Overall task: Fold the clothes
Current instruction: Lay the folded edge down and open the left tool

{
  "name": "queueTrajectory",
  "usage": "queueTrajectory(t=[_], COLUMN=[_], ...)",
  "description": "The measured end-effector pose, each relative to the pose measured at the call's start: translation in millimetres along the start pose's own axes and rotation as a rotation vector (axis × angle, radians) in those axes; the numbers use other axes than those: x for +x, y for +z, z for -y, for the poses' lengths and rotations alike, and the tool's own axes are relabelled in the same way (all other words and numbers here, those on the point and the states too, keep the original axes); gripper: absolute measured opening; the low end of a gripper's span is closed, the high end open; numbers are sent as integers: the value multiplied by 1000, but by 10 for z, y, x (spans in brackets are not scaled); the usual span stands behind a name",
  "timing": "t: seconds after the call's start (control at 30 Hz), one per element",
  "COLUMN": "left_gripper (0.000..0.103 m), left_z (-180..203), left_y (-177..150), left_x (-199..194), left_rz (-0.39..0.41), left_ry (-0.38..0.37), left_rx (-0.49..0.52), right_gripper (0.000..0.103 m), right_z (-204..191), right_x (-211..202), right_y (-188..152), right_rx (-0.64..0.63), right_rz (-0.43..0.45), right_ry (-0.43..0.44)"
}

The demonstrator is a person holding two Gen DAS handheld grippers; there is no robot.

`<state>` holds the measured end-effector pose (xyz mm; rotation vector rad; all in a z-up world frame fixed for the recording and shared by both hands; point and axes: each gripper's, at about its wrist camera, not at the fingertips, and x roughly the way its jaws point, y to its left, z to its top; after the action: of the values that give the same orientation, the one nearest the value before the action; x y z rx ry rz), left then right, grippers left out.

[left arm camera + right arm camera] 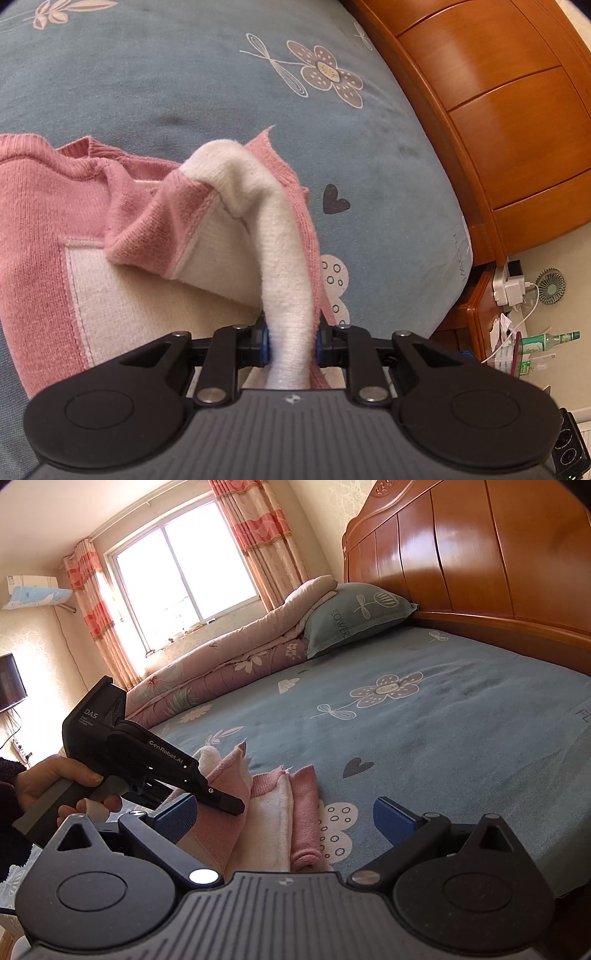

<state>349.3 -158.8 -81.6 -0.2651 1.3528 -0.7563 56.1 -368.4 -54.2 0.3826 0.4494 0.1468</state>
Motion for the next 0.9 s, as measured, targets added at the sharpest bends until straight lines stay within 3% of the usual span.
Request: queueTrajectory(t=[0.3, 0.4, 0.73, 0.9], left_gripper=[24, 31, 38, 47], left_z=[34, 66, 226, 271], left_y=[29, 47, 62, -77], left_x=[94, 113, 9, -334], left_rz=[-2, -2, 39, 139], left_ry=[7, -18, -128, 31], left_rx=[-22, -31, 12, 202], right_gripper=[103, 103, 103, 103], right_z=[-122, -150, -166, -235], right_x=[37, 35, -16, 53], right_y=[-42, -60, -76, -90], right_rx=[-31, -35, -47, -66], right_rz=[-27, -36, -52, -86], right_ry=[22, 24, 15, 64])
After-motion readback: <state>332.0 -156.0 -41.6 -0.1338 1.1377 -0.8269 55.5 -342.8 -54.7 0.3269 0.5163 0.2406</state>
